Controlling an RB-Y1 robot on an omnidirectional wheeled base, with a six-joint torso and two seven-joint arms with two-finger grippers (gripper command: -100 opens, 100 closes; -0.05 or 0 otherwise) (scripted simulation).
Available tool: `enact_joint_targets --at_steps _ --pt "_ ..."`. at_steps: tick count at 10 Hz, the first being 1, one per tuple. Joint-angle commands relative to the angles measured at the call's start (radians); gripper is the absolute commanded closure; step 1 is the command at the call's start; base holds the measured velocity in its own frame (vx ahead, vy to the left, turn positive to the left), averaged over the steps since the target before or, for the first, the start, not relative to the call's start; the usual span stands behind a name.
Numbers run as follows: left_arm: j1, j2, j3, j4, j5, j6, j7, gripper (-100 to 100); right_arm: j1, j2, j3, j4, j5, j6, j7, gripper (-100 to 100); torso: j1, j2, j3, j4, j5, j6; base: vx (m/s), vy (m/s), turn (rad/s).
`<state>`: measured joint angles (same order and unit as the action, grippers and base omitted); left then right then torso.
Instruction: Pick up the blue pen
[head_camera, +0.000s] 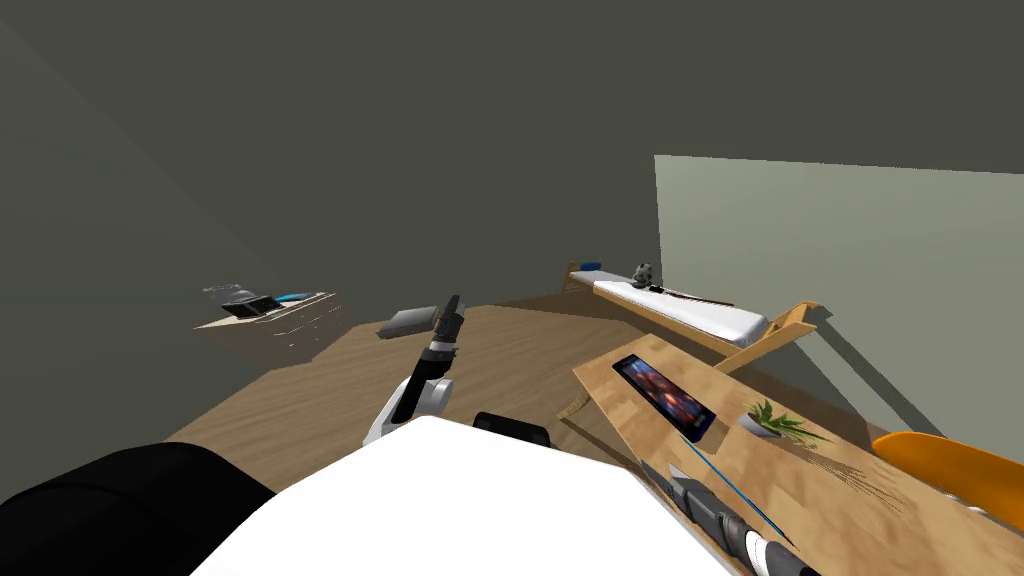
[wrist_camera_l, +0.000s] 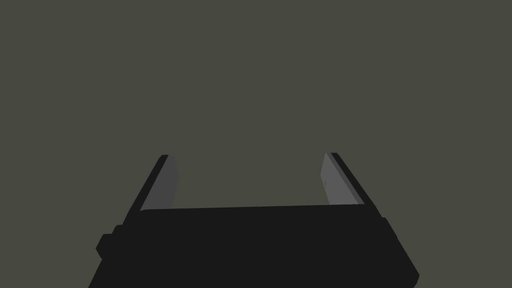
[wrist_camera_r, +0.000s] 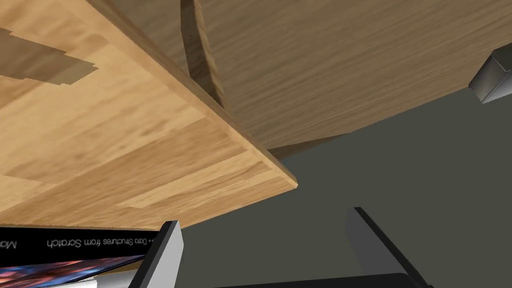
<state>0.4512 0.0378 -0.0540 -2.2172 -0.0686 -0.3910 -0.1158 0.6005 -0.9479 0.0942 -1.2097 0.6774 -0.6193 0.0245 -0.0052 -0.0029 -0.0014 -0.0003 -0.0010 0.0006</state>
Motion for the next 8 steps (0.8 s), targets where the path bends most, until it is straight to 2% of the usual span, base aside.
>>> enact_joint_targets --at_steps 1,3,4,6,7,8 --pt "0.0 0.0 0.0 0.0 0.0 0.0 0.0 0 -0.002 -0.015 0.011 0.031 0.009 -0.001 -0.002 -100 0.0 0.0 0.0 0.0 0.0 0.0 0.023 -0.052 0.172" --pt "0.0 0.0 0.0 0.0 0.0 0.0 0.0 0 0.026 -0.048 0.043 0.106 0.036 -0.013 0.015 -100 -0.001 -0.001 0.0 0.0 0.0 0.0 0.035 -0.077 0.355" --pt "0.0 0.0 0.0 0.0 0.0 0.0 0.0 0 0.026 -0.048 0.043 0.123 0.036 -0.013 0.015 -100 -0.004 -0.001 -0.001 0.0 -0.001 0.0 0.039 -0.093 0.212" --pt "0.0 0.0 0.0 0.0 0.0 0.0 0.0 0 0.053 -0.072 0.076 0.206 0.058 -0.025 0.03 -100 -0.003 -0.002 -0.001 0.0 -0.001 0.0 0.051 -0.106 0.355" --pt "0.0 0.0 0.0 0.0 0.0 0.0 0.0 0 0.053 -0.072 0.076 0.206 0.058 -0.025 0.03 -100 -0.005 -0.002 -0.001 -0.001 -0.001 0.0 0.031 -0.093 0.178" --pt "0.0 0.0 0.0 0.0 0.0 0.0 0.0 0 0.067 -0.081 0.093 0.244 0.067 -0.031 0.037 -100 -0.003 -0.002 -0.001 0.0 -0.001 0.001 0.028 -0.084 0.26"
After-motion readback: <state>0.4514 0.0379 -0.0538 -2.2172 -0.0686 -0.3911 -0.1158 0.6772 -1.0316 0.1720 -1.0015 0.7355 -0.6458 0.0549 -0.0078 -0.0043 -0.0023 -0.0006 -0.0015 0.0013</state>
